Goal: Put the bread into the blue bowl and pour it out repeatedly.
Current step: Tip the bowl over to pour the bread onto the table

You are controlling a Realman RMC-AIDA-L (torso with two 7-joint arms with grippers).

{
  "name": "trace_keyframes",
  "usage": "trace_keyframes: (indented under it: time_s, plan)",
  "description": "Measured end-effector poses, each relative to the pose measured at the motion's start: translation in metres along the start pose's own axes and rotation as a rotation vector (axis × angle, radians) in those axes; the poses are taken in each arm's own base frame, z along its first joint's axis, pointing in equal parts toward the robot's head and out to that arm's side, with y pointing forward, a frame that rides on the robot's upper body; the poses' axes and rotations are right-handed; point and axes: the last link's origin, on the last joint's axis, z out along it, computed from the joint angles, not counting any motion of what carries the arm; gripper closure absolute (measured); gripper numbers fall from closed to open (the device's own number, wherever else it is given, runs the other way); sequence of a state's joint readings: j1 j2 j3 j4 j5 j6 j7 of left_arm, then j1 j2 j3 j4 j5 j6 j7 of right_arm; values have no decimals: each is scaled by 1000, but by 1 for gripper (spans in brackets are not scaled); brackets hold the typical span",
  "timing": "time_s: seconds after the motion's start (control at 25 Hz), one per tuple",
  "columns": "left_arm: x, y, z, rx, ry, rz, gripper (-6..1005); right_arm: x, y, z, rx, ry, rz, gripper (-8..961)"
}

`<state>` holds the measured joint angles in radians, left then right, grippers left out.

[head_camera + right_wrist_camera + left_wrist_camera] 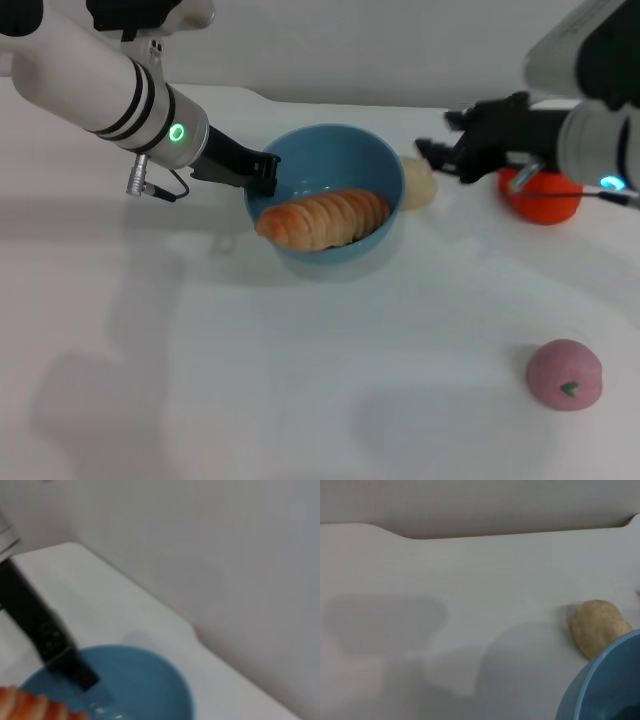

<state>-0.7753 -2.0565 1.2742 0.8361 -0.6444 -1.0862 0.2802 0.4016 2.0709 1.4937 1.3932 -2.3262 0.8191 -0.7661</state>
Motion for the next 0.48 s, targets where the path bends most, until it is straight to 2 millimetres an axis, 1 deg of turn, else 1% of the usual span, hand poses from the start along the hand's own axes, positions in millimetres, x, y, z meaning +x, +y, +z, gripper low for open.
trace_keyframes:
  time_s: [0.08, 0.16, 0.24, 0.36, 0.48]
  plan:
    - [1, -1, 0, 4, 11, 0, 1000, -1, -10, -8, 49, -35, 22, 473]
    - [5, -2, 0, 12, 36, 1, 999, 2, -26, -18, 125, -82, 67, 473]
    - [9, -4, 0, 20, 64, 3, 999, 10, -42, -28, 207, -120, 118, 473]
    - [16, -6, -1, 36, 116, 6, 999, 29, -63, -40, 331, -175, 229, 473]
    - [22, -8, -1, 54, 166, 9, 999, 54, -82, -51, 437, -248, 431, 473]
